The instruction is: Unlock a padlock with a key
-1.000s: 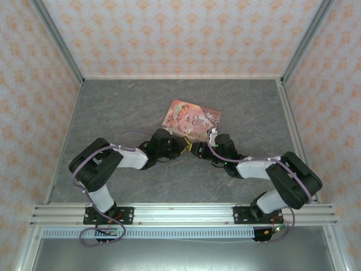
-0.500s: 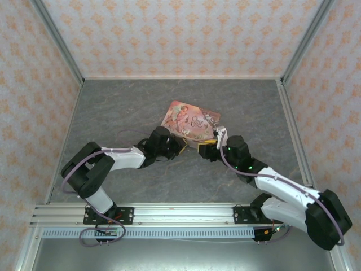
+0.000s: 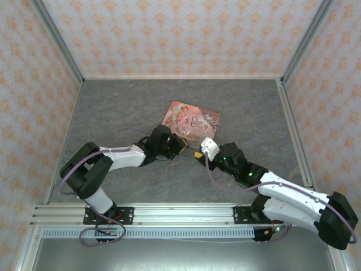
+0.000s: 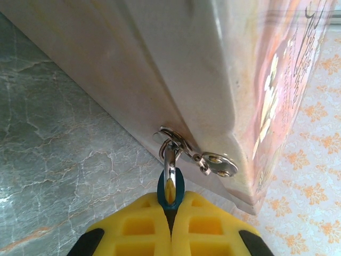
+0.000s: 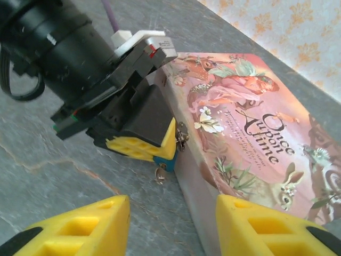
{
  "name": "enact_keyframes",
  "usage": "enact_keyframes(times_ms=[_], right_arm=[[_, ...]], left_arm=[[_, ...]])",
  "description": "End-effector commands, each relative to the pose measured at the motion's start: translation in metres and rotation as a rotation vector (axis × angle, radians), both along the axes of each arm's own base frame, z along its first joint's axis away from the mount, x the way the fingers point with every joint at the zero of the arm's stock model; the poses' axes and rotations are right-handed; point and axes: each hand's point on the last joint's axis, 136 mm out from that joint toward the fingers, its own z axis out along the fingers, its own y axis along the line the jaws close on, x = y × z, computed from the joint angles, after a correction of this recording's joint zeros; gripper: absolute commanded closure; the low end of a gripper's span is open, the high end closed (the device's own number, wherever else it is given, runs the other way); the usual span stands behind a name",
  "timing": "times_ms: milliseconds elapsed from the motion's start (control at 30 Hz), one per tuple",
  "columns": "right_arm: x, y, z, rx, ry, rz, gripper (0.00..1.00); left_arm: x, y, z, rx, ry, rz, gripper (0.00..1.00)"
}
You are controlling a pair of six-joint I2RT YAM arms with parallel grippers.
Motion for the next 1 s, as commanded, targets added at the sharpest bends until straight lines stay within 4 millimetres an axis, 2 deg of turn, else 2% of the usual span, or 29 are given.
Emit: enact_keyframes(times_ms=[0,200,300,600,967], right_arm=[[0.006,-0.005,-0.009,-0.199,-0.153,0.011,0.54],[0.009,0.008,-0.023,-0.361,-0.298,0.042,0.53],[0.011,0.017,-0.036,-0.412,-0.329,0.053,0.54],[0.025,0.038,-0.057,-0.371,-0.311,0.012,0.56],[0.039,0.044,-0.074,-0.337,-0.297,-0.062,0.64]], left_arm=[[0.006,-0.01,0.023,-0.051,-0.035,-0.01,1.0],[0.004,-0.009,0.027,-0.055,-0.027,-0.003,1.0],[0.004,-0.01,0.029,-0.064,-0.025,-0.004,1.0],[0.004,-0.013,0.033,-0.082,-0.018,-0.011,1.0],[0.003,-0.015,0.035,-0.091,-0.016,-0.018,1.0]])
